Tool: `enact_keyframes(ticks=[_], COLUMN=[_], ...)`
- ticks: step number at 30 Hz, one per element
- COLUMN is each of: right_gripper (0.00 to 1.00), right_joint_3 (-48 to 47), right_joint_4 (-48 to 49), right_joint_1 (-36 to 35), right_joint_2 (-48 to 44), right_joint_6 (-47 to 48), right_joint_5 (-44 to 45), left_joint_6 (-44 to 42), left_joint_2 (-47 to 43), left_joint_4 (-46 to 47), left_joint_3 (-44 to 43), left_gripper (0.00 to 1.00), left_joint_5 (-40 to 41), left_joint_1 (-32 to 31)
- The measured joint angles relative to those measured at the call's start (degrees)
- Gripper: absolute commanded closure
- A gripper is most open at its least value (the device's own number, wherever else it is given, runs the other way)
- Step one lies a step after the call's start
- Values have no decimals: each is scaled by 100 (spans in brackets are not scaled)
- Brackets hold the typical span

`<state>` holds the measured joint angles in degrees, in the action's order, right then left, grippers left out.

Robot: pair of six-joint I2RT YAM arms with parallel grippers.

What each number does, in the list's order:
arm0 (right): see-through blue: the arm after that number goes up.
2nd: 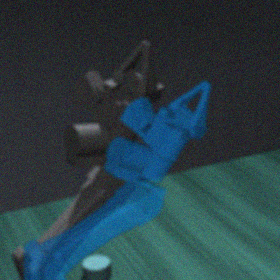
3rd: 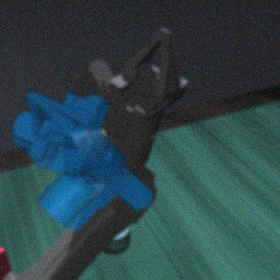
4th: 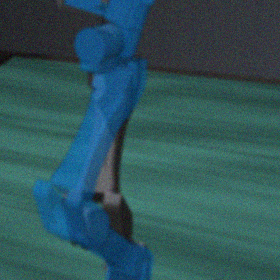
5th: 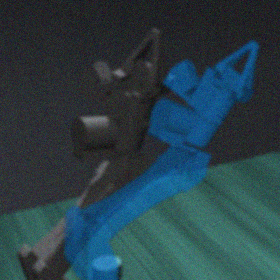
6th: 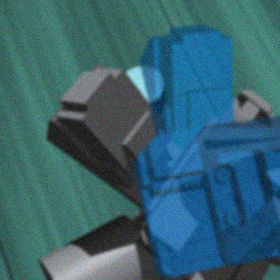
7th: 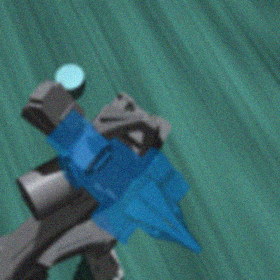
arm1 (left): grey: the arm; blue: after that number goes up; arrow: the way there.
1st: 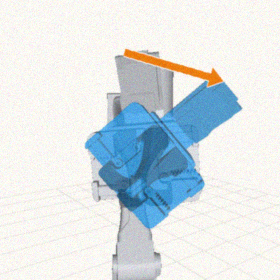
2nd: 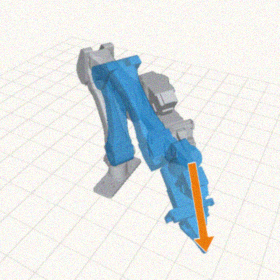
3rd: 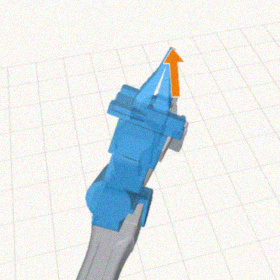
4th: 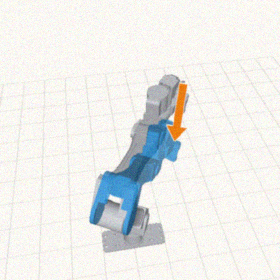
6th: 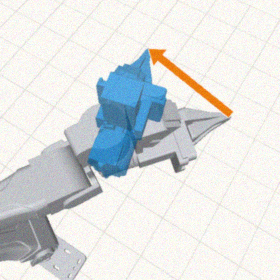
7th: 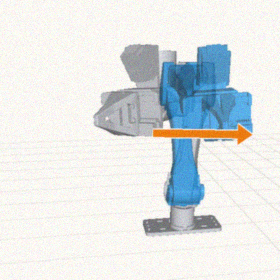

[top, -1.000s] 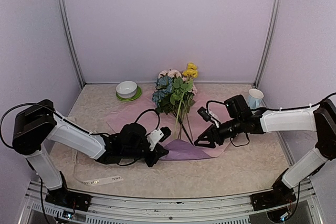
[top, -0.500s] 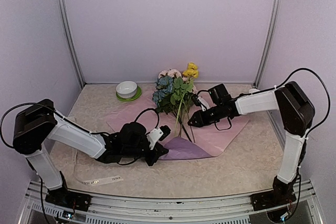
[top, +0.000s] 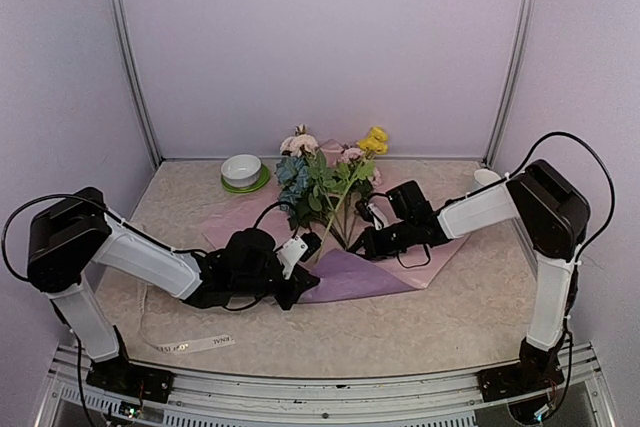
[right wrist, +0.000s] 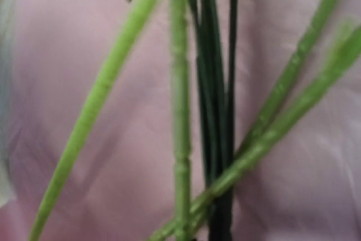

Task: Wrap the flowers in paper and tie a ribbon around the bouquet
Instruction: Fold the flattened wrapping paper at the center of the board.

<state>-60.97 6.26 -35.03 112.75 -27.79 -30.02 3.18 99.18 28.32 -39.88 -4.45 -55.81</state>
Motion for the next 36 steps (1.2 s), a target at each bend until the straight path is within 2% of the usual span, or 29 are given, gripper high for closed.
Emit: enact_keyframes(ticks=[7,12,14,16,17,18,21,25,28,32,36], right_gripper=[57,40,27,5,1,0,0,3,20,38,71], right_joint_3=[289,750,776,787,809,846,1032,1307,1401,1357,1364], right_joint_4=[240,39,-138,-339,-415,-483,-555,-535,-575,-636,-682], right_joint_1=[35,216,354,479,527,568,647,660,654,656,656], right_joint_2=[-81,-793,-1102,-1453,-1637,-1808,-2223,-2481,-2391,-1812,-1628], right_joint_6=[-304,-166,-9,221,332,450,833,1373,1661,1888,1996], right_joint_5=[-212,-234,-203,-151,-109,-90,-177,-798,-883,-1040,-1036], left_joint_6=[151,197,197,192,192,190,190,173,160,138,87], left_joint_2=[273,566,581,588,592,597,599,603,616,621,621], left_joint_4=[107,31,15,-52,-85,-101,-127,-214,-269,-365,-450], left_joint_3=[-153,-483,-485,-498,-514,-531,-564,-570,-603,-680,-756], left_gripper=[100,100,100,100,100,100,100,100,100,100,100], left_joint_5=[22,33,31,31,31,26,-2,-4,-4,11,87], left_joint_1=[278,374,378,378,380,387,411,415,415,424,431])
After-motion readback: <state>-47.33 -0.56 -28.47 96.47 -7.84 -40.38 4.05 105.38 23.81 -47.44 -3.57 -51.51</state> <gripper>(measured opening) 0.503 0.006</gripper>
